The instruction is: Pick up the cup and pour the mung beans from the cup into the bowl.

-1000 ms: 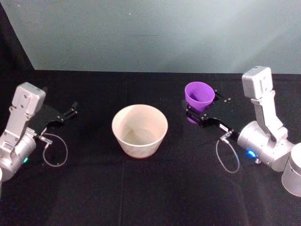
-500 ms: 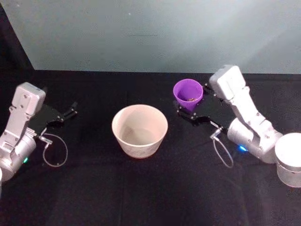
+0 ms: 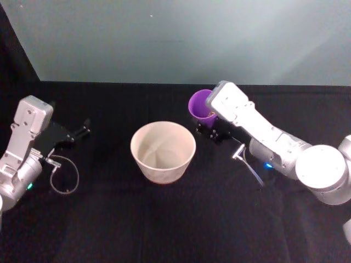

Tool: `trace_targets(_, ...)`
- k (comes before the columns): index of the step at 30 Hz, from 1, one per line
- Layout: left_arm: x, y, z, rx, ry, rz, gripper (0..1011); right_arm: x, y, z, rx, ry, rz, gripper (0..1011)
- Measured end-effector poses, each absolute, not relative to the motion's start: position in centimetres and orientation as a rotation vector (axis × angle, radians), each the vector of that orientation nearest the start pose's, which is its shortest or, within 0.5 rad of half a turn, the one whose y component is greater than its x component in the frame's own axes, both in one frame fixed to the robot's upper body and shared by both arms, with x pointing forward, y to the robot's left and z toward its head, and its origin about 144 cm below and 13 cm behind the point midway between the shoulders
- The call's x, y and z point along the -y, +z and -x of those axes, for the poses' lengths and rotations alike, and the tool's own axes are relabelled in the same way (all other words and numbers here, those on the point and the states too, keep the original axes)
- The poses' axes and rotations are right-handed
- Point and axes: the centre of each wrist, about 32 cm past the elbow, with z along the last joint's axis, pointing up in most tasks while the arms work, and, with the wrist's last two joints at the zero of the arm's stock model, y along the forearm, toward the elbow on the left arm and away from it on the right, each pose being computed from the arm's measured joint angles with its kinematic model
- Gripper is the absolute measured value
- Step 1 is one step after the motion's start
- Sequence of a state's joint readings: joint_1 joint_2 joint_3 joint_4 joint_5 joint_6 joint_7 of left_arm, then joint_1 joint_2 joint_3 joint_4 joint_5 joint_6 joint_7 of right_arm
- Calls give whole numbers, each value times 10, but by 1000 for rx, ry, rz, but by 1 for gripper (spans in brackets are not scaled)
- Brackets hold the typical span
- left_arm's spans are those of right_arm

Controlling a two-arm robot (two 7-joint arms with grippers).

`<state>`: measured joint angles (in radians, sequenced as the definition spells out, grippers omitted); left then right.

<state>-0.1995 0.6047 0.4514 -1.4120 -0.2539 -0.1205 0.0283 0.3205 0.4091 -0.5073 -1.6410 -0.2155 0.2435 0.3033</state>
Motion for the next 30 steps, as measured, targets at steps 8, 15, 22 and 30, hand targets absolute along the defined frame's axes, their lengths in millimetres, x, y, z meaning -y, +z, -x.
trace_targets(8,-310,1140,-489,285,1248,-304,1000,176,1233,-504,609,-856,610,721)
trace_targets(15,-310,1140,-489,285,1248,-305,1000,160,1236,-502,709,-837,688,721)
trace_targets(22,-310,1140,-489,285,1248,-304,1000,144,1238,-499,819,-819,779,721)
trace_targets(30,-310,1140,-489,285,1248,-304,1000,135,1235,-498,885,-792,849,721)
